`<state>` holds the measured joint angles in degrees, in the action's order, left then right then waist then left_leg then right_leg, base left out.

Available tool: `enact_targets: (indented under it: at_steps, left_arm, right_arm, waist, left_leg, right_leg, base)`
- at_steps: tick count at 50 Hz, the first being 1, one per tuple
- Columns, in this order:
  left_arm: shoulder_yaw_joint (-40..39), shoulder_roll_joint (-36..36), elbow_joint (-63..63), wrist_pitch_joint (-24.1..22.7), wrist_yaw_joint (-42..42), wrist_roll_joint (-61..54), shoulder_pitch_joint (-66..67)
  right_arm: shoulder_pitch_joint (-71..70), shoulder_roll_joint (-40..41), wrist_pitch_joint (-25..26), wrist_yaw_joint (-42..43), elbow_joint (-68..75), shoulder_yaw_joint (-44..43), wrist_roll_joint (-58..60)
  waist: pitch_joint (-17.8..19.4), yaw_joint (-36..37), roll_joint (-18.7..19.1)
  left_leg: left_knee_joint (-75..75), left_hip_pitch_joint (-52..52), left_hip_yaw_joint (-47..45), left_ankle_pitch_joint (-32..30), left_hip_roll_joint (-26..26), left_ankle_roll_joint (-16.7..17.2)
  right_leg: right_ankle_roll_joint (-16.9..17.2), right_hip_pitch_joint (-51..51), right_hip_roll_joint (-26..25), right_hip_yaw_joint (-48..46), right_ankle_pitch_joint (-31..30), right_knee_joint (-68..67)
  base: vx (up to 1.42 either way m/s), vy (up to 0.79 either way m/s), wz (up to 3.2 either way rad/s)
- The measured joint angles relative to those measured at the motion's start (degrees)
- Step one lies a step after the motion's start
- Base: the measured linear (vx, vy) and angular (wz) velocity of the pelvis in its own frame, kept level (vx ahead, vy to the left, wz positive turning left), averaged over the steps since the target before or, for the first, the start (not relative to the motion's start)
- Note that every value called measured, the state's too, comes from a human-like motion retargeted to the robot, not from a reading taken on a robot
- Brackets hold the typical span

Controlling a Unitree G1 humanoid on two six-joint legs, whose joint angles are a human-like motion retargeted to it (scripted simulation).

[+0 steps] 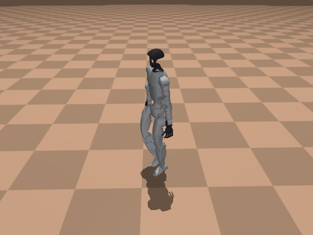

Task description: Upper body actions

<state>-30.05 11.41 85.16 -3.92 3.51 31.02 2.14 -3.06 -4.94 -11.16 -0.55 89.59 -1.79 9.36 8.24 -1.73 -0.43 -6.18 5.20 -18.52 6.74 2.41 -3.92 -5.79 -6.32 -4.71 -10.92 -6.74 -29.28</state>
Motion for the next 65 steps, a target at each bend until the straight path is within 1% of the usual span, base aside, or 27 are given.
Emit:
enact_targets:
  at_steps: [3,5,7,9,11,14,15,17,20,22,23,25,27,30,32,35,38,45,47,50,52,53,55,57,60,63,65]
  left_arm:
    - [0.6,0.1,-1.3,-0.5,0.7,-0.1,-1.5]
    - [0.8,-0.2,-1.8,-0.9,1.0,-0.3,-2.0]
    - [0.5,-0.9,-2.1,-1.0,1.5,-0.7,-2.4]
    - [-0.2,-1.7,-1.9,-1.0,1.5,-1.4,-2.2]
    - [-1.1,-2.6,-1.2,-1.0,1.3,-2.3,-1.9]
    - [-2.2,-3.0,1.7,-1.0,1.0,-3.2,-1.1]
    - [-2.7,-2.9,3.1,-0.7,0.9,-2.9,-0.5]
    - [-4.1,-2.5,5.1,-0.1,0.0,-1.2,1.0]
    - [-4.7,-2.3,7.7,0.9,-2.1,1.0,5.5]
    - [-4.3,-2.7,8.1,1.0,-3.0,0.8,7.4]
    - [-3.9,-2.8,8.2,0.8,-3.2,0.1,7.9]
    - [-3.6,-2.7,7.7,0.3,-2.7,-0.5,8.0]
    - [-3.8,-2.8,6.8,0.5,-2.3,0.0,7.4]
    - [-3.7,-3.2,5.0,0.3,-1.8,0.1,6.6]
    - [-3.7,-3.7,3.5,-0.3,-1.1,-0.4,6.1]
    - [-3.3,-4.1,1.7,-1.1,-0.3,-0.5,5.4]
    - [-2.6,-4.1,0.9,-1.4,-0.6,0.1,5.2]
    - [-2.8,-3.8,1.9,-1.2,-1.2,0.9,5.8]
    - [-3.3,-3.7,2.2,-1.1,-1.5,1.2,6.1]
    - [-3.8,-3.5,2.5,-0.9,-1.8,1.7,6.6]
    - [-3.9,-3.5,2.5,-0.9,-1.9,1.7,6.9]
    - [-3.9,-3.5,2.5,-0.9,-1.9,1.6,7.0]
    - [-4.1,-3.5,2.8,-0.8,-1.8,1.5,7.0]
    - [-4.3,-3.6,3.0,-0.6,-1.9,1.4,7.2]
    - [-4.5,-3.2,3.4,-0.3,-1.7,1.0,7.6]
    - [-4.0,-2.5,4.2,-0.4,-2.7,0.3,7.2]
    - [-3.2,-2.2,4.3,-0.5,-3.8,-0.5,6.5]
  right_arm:
    - [-0.2,0.1,0.1,0.3,1.2,-0.3,-0.4]
    - [0.3,0.1,0.2,0.6,2.0,-0.4,-0.1]
    - [0.8,0.0,0.6,1.2,2.9,-0.6,0.4]
    - [1.2,-0.1,1.1,1.6,3.7,-0.8,1.0]
    - [0.8,-0.4,1.8,1.8,4.6,-1.2,1.7]
    - [0.0,-0.8,2.6,2.2,5.2,-2.1,2.6]
    - [0.0,-0.9,2.7,2.2,5.3,-2.3,2.7]
    - [0.0,-0.9,2.9,2.2,5.7,-2.5,2.6]
    - [1.0,-1.0,4.0,1.5,7.5,-3.8,1.9]
    - [1.4,-1.2,4.7,0.9,7.7,-4.2,1.1]
    - [1.4,-1.2,4.7,0.7,7.3,-4.4,0.4]
    - [0.7,-1.3,4.1,0.7,5.9,-3.8,-0.8]
    - [-0.3,-1.6,3.9,0.3,4.7,-3.1,-0.3]
    - [-2.1,-2.1,3.8,-0.3,2.9,-1.9,1.7]
    - [-3.8,-2.3,3.5,-0.4,1.8,-0.9,2.2]
    - [-5.8,-2.2,2.8,-0.8,-0.4,0.2,2.2]
    - [-6.4,-1.6,2.1,-1.9,-3.0,0.8,2.2]
    - [-7.1,-0.3,1.2,-2.5,-4.4,2.4,2.3]
    - [-6.7,-0.1,1.4,-2.0,-3.1,2.0,2.3]
    - [-5.5,-0.5,2.2,-0.5,1.3,0.0,2.1]
    - [-4.9,-1.4,3.5,0.8,5.0,-1.3,1.5]
    - [-4.6,-2.1,4.7,1.7,7.0,-2.1,1.3]
    - [-2.8,-3.2,8.4,3.4,7.8,-2.9,1.0]
    - [-0.2,-4.0,11.3,5.3,7.8,-3.2,0.5]
    - [2.3,-4.9,11.1,5.9,7.8,-3.9,0.5]
    - [3.2,-4.5,8.7,5.4,7.8,-5.9,0.6]
    - [2.8,-4.2,6.8,4.4,7.8,-7.1,0.2]
  waist:
    - [0.2,-0.6,-3.5]
    - [0.2,-1.0,-4.6]
    - [-0.1,-0.4,-4.3]
    - [-0.7,-0.1,-4.0]
    - [-1.5,0.3,-3.5]
    - [-2.4,-0.9,-2.0]
    - [-2.8,-2.0,-1.3]
    - [-4.9,-3.5,-0.6]
    - [-11.9,-5.7,0.6]
    - [-13.6,-5.0,-0.2]
    - [-12.7,-4.5,-1.5]
    - [-9.8,-3.9,-4.1]
    - [-8.2,-3.5,-5.7]
    - [-6.4,-3.3,-7.4]
    - [-4.7,-3.1,-7.6]
    - [-3.1,-1.9,-6.9]
    - [-2.9,-0.9,-5.2]
    - [-0.9,1.0,-1.3]
    - [-0.9,0.7,-0.9]
    - [-1.8,-0.2,-0.6]
    - [-2.5,0.1,-0.1]
    - [-2.9,-0.1,0.5]
    - [-3.1,0.8,1.6]
    - [-3.1,1.6,1.5]
    - [-3.0,0.5,1.2]
    - [-3.9,-0.8,1.1]
    - [-4.4,-0.7,1.5]
  left_leg:
    - [1.0,2.9,1.2,1.5,-4.7,-0.3]
    - [1.4,5.2,2.3,2.9,-6.6,-0.2]
    - [1.7,7.7,2.5,4.3,-6.7,0.3]
    - [1.7,9.4,2.6,5.5,-6.6,0.9]
    - [1.6,10.6,2.0,6.3,-6.6,1.5]
    - [1.4,12.8,1.8,6.1,-5.6,2.6]
    - [1.2,13.7,2.1,5.5,-4.8,3.1]
    - [0.4,14.1,2.2,3.5,-4.1,4.2]
    - [-3.7,11.1,3.8,-4.0,-2.6,5.9]
    - [-8.8,8.8,3.2,-9.2,-2.5,5.9]
    - [-13.2,8.3,2.5,-12.5,-2.6,5.9]
    - [-23.9,7.0,0.0,-15.2,-2.1,6.0]
    - [-33.3,4.8,-3.5,-10.6,0.2,4.0]
    - [-43.1,0.5,-10.4,-2.7,6.2,-1.4]
    - [-43.7,-2.3,-12.0,-0.3,7.8,-2.5]
    - [-37.9,-7.2,-11.6,0.3,7.3,-1.0]
    - [-25.7,-11.2,-7.6,-2.7,5.2,1.8]
    - [-3.5,-17.4,9.8,-3.0,4.4,5.2]
    - [-1.9,-18.3,12.4,-3.4,4.1,6.3]
    - [-2.1,-19.6,13.2,-3.4,3.3,5.6]
    - [-3.1,-19.6,18.1,-6.1,1.1,4.7]
    - [-3.7,-19.3,19.4,-7.5,1.0,6.4]
    - [-3.7,-18.1,30.3,-12.4,-1.8,10.1]
    - [-4.9,-16.1,26.7,-11.1,-0.7,10.2]
    - [-6.1,-13.4,23.5,-8.1,-0.1,8.9]
    - [-4.9,-10.9,20.2,-6.0,0.5,7.2]
    - [-3.5,-9.2,17.0,-4.9,1.6,6.1]
  right_leg:
    - [1.0,-1.1,1.7,2.6,-2.8,15.5]
    - [1.7,-1.8,4.0,-0.8,-1.7,23.6]
    - [2.5,-2.1,4.9,-7.4,1.9,29.3]
    - [2.3,-1.9,5.5,-11.6,3.5,30.5]
    - [1.3,-2.4,6.2,-11.6,3.2,28.0]
    - [-1.9,-1.9,6.2,-12.0,1.6,24.1]
    - [-3.5,-1.3,6.0,-12.5,0.1,23.6]
    - [-4.1,-1.2,5.2,-11.4,-2.4,23.3]
    - [-2.5,-3.7,3.8,-4.6,0.9,21.4]
    - [-1.9,-2.7,4.6,-4.2,2.4,21.7]
    - [-1.8,-0.4,5.5,-4.9,3.2,22.2]
    - [-1.5,4.1,7.3,-4.8,4.8,22.9]
    - [-1.2,6.0,8.4,-3.3,6.1,22.6]
    - [-1.0,8.6,10.0,-4.2,8.1,21.7]
    - [-1.2,10.0,9.7,-3.3,8.9,21.1]
    - [-1.8,11.0,8.0,-1.6,9.4,21.1]
    - [-2.4,11.5,5.3,0.8,9.6,21.6]
    - [-3.2,15.4,-0.8,11.6,9.9,22.6]
    - [-3.2,16.4,-1.3,13.5,9.9,23.1]
    - [-3.0,17.3,-1.6,15.5,10.4,23.6]
    - [-2.9,17.5,-1.7,16.9,11.1,23.2]
    - [-2.9,17.6,-2.3,17.4,11.7,22.8]
    - [-2.7,17.6,-3.1,19.7,12.8,21.4]
    - [-2.1,18.0,-2.4,22.7,14.2,19.4]
    - [-1.9,18.7,-1.7,24.6,14.8,16.9]
    - [-0.4,17.0,-1.5,26.2,11.5,12.9]
    - [2.6,13.9,-1.7,28.1,6.8,7.9]
  base:
    - [0.36,-0.33,0.43]
    - [0.40,-0.34,0.42]
    - [0.42,-0.35,0.17]
    - [0.43,-0.40,0.12]
    - [0.32,-0.33,-0.08]
    - [0.31,-0.35,0.11]
    - [0.34,-0.39,0.29]
    - [0.39,-0.39,0.15]
    - [0.54,-0.46,0.30]
    - [0.43,-0.47,-0.13]
    - [0.33,-0.53,-0.36]
    - [0.19,-0.42,-0.37]
    - [0.20,-0.40,-0.31]
    - [0.17,-0.34,-0.42]
    - [0.07,-0.26,-0.74]
    - [0.09,-0.28,-1.10]
    - [0.14,-0.27,-1.25]
    - [0.24,-0.19,-1.77]
    - [0.30,-0.12,-1.33]
    - [0.39,-0.13,-1.18]
    - [0.44,-0.10,-1.12]
    - [0.50,-0.08,-1.10]
    - [0.47,-0.06,-1.39]
    - [0.45,-0.05,-1.59]
    - [0.51,-0.05,-1.14]
    - [0.40,-0.07,-1.06]
    - [0.22,-0.07,-1.61]
